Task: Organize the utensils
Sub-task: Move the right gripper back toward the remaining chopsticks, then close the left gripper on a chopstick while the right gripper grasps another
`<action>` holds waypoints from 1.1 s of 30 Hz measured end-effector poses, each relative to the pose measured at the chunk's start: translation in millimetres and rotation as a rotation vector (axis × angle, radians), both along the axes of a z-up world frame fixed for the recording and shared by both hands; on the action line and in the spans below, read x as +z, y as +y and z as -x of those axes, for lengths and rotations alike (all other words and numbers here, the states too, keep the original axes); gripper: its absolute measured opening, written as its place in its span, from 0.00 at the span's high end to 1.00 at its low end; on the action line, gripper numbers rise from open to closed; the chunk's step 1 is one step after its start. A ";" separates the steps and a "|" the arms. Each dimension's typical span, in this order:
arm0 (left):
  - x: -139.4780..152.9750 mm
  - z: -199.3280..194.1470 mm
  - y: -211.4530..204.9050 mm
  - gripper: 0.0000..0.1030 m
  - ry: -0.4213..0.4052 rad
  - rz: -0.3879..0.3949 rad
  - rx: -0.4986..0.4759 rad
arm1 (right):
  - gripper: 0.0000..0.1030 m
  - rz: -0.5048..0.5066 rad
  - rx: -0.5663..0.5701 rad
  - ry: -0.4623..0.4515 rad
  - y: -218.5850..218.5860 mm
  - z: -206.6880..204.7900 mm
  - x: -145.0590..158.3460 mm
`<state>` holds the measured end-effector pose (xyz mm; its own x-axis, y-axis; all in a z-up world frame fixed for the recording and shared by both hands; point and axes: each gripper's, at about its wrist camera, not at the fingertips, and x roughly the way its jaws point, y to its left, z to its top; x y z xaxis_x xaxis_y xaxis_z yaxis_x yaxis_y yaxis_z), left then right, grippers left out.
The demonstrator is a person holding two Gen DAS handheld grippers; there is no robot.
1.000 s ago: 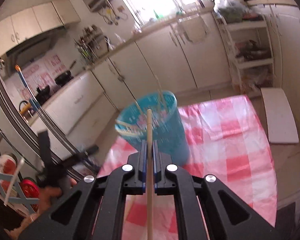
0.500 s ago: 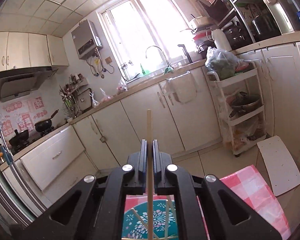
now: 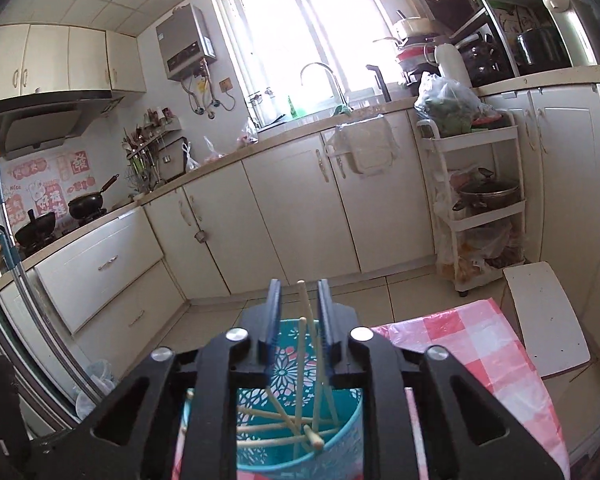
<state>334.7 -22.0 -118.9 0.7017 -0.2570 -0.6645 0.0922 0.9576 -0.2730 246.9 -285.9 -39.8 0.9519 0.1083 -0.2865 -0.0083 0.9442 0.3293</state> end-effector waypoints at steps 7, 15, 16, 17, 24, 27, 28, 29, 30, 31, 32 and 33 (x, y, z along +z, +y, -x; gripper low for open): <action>3.9 5.7 1.7 0.11 -0.023 -0.020 0.012 | 0.67 0.044 0.060 0.035 10.8 68.3 -5.4; 13.1 16.6 -0.4 0.10 -0.067 -0.064 0.009 | 0.67 0.040 0.157 0.321 43.9 85.5 -82.9; 13.8 17.3 0.5 0.10 -0.070 -0.067 0.010 | 0.67 0.034 0.175 0.357 50.3 83.8 -92.5; 14.6 18.1 0.8 0.10 -0.072 -0.071 0.010 | 0.68 0.033 0.190 0.382 56.3 83.4 -99.0; 18.1 19.9 9.7 0.10 -0.072 -0.072 0.025 | 0.72 0.076 0.282 0.483 95.3 81.6 -122.3; 18.0 20.0 14.1 0.10 -0.066 -0.069 0.033 | 0.75 0.092 0.298 0.516 106.7 85.7 -133.4; 18.1 20.2 14.5 0.10 -0.065 -0.070 0.034 | 0.76 0.097 0.302 0.524 109.5 85.6 -135.6; 18.0 20.6 14.8 0.10 -0.064 -0.071 0.033 | 0.76 0.100 0.304 0.530 112.0 85.2 -138.8; 17.9 20.8 14.9 0.10 -0.063 -0.072 0.032 | 0.76 0.103 0.306 0.536 113.2 85.2 -141.3; 18.1 21.2 14.9 0.09 -0.064 -0.074 0.030 | 0.76 0.107 0.306 0.542 115.0 86.3 -143.8; 18.2 21.5 14.8 0.09 -0.066 -0.078 0.029 | 0.76 0.111 0.306 0.550 117.2 85.6 -146.2; 18.2 21.8 14.9 0.09 -0.066 -0.082 0.029 | 0.77 0.113 0.307 0.556 118.9 85.2 -148.0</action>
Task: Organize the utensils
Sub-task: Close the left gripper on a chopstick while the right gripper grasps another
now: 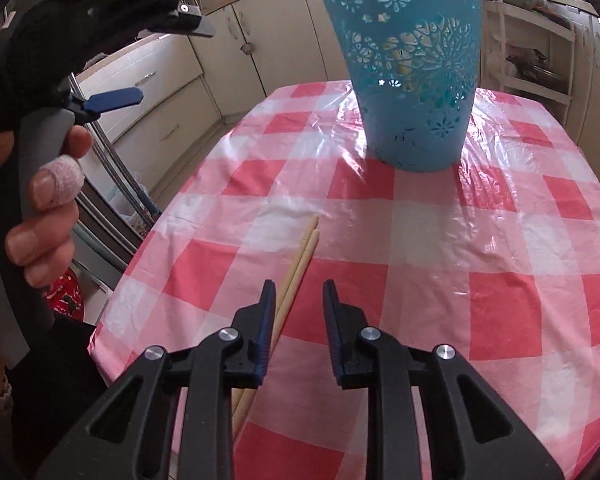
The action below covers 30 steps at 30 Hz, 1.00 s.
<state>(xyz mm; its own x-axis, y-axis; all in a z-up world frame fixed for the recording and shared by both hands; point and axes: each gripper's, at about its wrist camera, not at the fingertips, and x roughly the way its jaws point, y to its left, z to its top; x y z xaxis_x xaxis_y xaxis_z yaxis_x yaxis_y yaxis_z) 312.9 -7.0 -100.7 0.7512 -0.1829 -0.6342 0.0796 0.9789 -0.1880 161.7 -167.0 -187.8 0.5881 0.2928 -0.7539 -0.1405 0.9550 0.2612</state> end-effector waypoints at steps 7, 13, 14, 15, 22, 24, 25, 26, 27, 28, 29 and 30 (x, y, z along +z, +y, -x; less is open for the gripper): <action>-1.0 -0.7 0.9 0.09 0.006 0.001 0.001 | 0.78 0.040 0.016 0.018 8.8 -3.8 -7.9; -1.9 -1.4 0.6 0.09 0.010 0.004 -0.001 | 0.82 0.035 0.016 0.019 2.7 -3.4 -8.1; -2.2 -1.6 0.2 0.09 0.010 0.002 -0.002 | 0.83 0.043 0.018 0.017 3.3 -3.0 -7.9; -2.5 -1.7 -0.2 0.09 0.011 0.000 -0.004 | 0.83 0.050 0.020 0.015 4.3 -2.6 -7.0; -6.4 -2.5 -5.4 0.09 0.028 -0.017 -0.028 | 0.90 0.159 0.069 -0.010 11.1 -3.1 -4.6; -11.1 -1.7 -10.3 0.09 0.046 -0.041 -0.058 | 0.90 0.219 0.085 -0.017 8.1 -3.2 -4.1; -14.5 -1.2 -13.9 0.09 0.060 -0.056 -0.079 | 0.91 0.224 0.088 -0.014 1.4 -4.0 -3.6; -19.9 -0.7 -18.2 0.09 0.084 -0.075 -0.110 | 0.91 0.222 0.078 -0.004 -9.2 -5.7 -2.8; -26.4 0.3 -23.7 0.09 0.114 -0.100 -0.145 | 0.93 0.221 0.067 0.004 -20.2 -6.9 -1.7; -32.1 2.1 -29.4 0.09 0.140 -0.126 -0.177 | 0.93 0.216 0.054 0.013 -32.5 -8.0 -0.7; -38.3 5.7 -36.3 0.09 0.163 -0.156 -0.214 | 0.94 0.217 0.036 0.019 -43.5 -8.4 -0.3; -42.9 9.9 -42.8 0.09 0.174 -0.184 -0.241 | 0.94 0.215 0.016 0.023 -54.7 -9.0 -0.2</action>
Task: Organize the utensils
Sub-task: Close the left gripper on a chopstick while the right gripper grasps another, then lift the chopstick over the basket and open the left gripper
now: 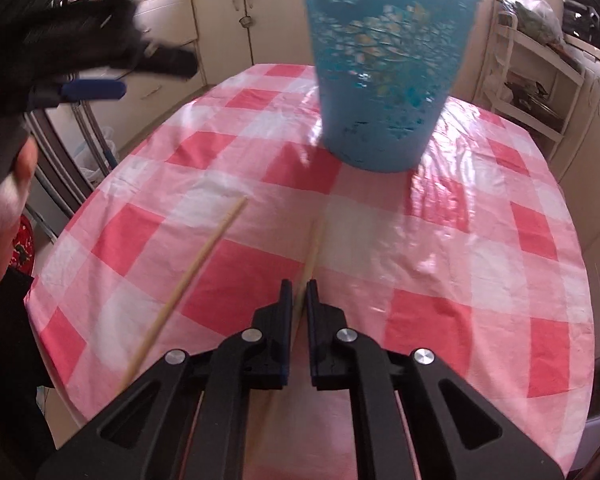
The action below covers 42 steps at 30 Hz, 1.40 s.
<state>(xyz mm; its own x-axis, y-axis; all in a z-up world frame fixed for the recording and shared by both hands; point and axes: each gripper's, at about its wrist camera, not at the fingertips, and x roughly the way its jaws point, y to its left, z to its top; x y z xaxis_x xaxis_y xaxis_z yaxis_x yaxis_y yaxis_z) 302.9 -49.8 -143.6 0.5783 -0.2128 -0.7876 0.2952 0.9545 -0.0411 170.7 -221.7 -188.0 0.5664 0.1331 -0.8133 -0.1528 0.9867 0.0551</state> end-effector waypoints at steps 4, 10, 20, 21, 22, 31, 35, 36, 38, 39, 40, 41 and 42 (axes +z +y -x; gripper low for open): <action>-23.4 21.2 -26.7 0.13 0.056 -0.072 -0.091 | 0.94 -0.059 -0.070 0.032 -35.2 -3.1 0.1; -57.5 34.1 -44.7 0.33 0.146 -0.119 -0.095 | 0.94 -0.108 -0.078 0.020 -39.9 -3.9 -1.9; -62.2 31.1 -45.2 0.95 0.143 -0.094 -0.070 | 0.94 -0.160 -0.095 0.004 -43.4 -15.4 -4.9; -61.8 31.8 -47.4 0.95 0.149 -0.097 -0.088 | 0.94 -0.153 -0.093 0.001 -42.5 -15.3 -4.8; -60.8 32.2 -48.4 0.96 0.158 -0.088 -0.105 | 0.94 -0.149 -0.092 0.000 -42.0 -14.6 -4.5; 41.7 50.9 -27.1 0.96 0.028 0.310 -0.194 | 0.94 -0.214 -0.111 0.011 -50.6 -16.6 -5.6; 104.6 37.4 -25.7 0.95 -0.115 0.461 -0.191 | 0.94 -0.214 -0.113 0.009 -50.7 -16.0 -5.8; 118.2 31.5 -27.7 0.95 -0.158 0.488 -0.184 | 0.94 -0.215 -0.114 0.009 -50.7 -16.0 -5.9; 138.2 18.7 -36.0 0.95 -0.227 0.520 -0.169 | 0.94 -0.214 -0.114 0.009 -50.6 -16.0 -6.0; 146.1 8.0 -41.0 0.95 -0.255 0.529 -0.159 | 0.94 -0.215 -0.114 0.009 -50.8 -16.1 -6.0; 153.4 -1.2 -46.1 0.95 -0.280 0.541 -0.148 | 0.94 -0.216 -0.114 0.009 -51.1 -16.0 -6.1; 160.3 -8.5 -50.1 0.95 -0.304 0.555 -0.134 | 0.94 -0.218 -0.115 0.009 -51.2 -16.2 -6.1; 166.7 -15.4 -54.2 0.95 -0.326 0.566 -0.119 | 0.94 -0.221 -0.115 0.009 -52.0 -16.2 -6.3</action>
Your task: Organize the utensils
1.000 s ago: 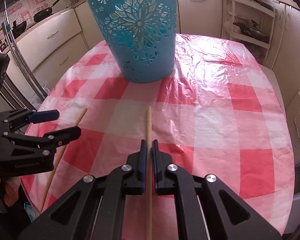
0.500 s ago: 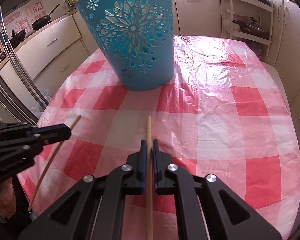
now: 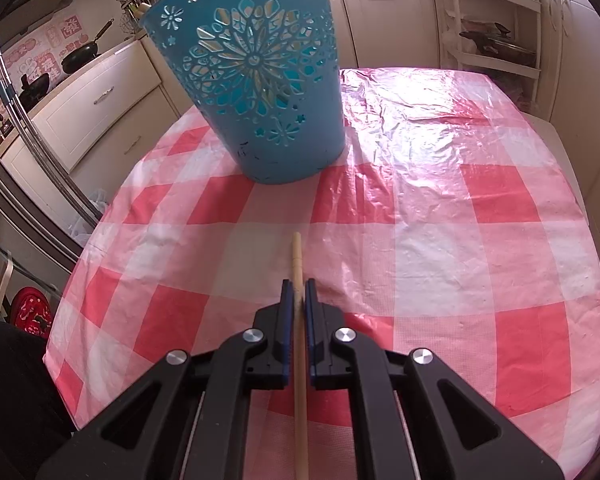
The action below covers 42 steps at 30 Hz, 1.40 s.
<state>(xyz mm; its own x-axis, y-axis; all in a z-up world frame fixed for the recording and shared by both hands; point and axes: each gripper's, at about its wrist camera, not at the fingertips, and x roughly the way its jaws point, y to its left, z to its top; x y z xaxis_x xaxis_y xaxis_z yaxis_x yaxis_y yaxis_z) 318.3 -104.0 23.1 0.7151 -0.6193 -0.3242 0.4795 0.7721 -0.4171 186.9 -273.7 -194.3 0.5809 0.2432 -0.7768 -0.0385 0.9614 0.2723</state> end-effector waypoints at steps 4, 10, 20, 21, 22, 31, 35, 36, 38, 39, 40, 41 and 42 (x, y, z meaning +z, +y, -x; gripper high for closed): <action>16.4 -27.0 -16.5 0.95 -0.086 0.014 0.116 | 0.94 -0.023 -0.001 0.002 -3.7 -0.3 -0.7; -0.7 -65.1 -36.3 0.95 -0.121 -0.019 0.275 | 0.94 -0.059 -0.002 0.008 -8.0 -2.3 -1.7; -44.0 -78.4 -43.2 0.95 -0.104 -0.112 0.297 | 0.94 -0.077 -0.003 0.010 -9.6 -3.6 -2.0; -48.4 -78.1 -43.0 0.95 -0.100 -0.121 0.297 | 0.94 -0.077 -0.003 0.010 -9.4 -3.7 -2.0; -51.6 -77.5 -43.4 0.95 -0.093 -0.137 0.293 | 0.94 -0.075 -0.002 0.010 -9.3 -3.6 -1.9; -62.7 -39.3 -9.2 0.53 -0.020 -0.254 0.274 | 0.78 -0.016 0.050 -0.008 4.5 -2.4 1.5; -61.7 -2.1 32.9 0.37 -0.013 -0.242 0.302 | 0.78 -0.026 0.044 -0.005 2.9 -2.3 1.0; -64.0 6.7 44.6 0.33 -0.006 -0.234 0.316 | 0.78 -0.024 0.043 -0.006 3.0 -2.2 0.8; -71.5 17.6 64.1 0.30 0.014 -0.219 0.341 | 0.80 0.004 0.045 -0.010 6.0 -1.8 0.8; -76.6 20.6 72.3 0.29 0.030 -0.211 0.351 | 0.80 0.030 0.051 -0.014 9.4 -1.4 1.1; -83.2 21.9 81.0 0.29 0.054 -0.200 0.363 | 0.81 0.068 0.059 -0.018 14.7 -0.6 1.5; -89.7 20.5 88.3 0.29 0.083 -0.187 0.374 | 0.82 0.116 0.068 -0.024 20.2 0.3 1.9; -96.8 17.0 95.1 0.29 0.125 -0.171 0.387 | 0.85 0.144 0.071 -0.029 23.3 1.3 1.8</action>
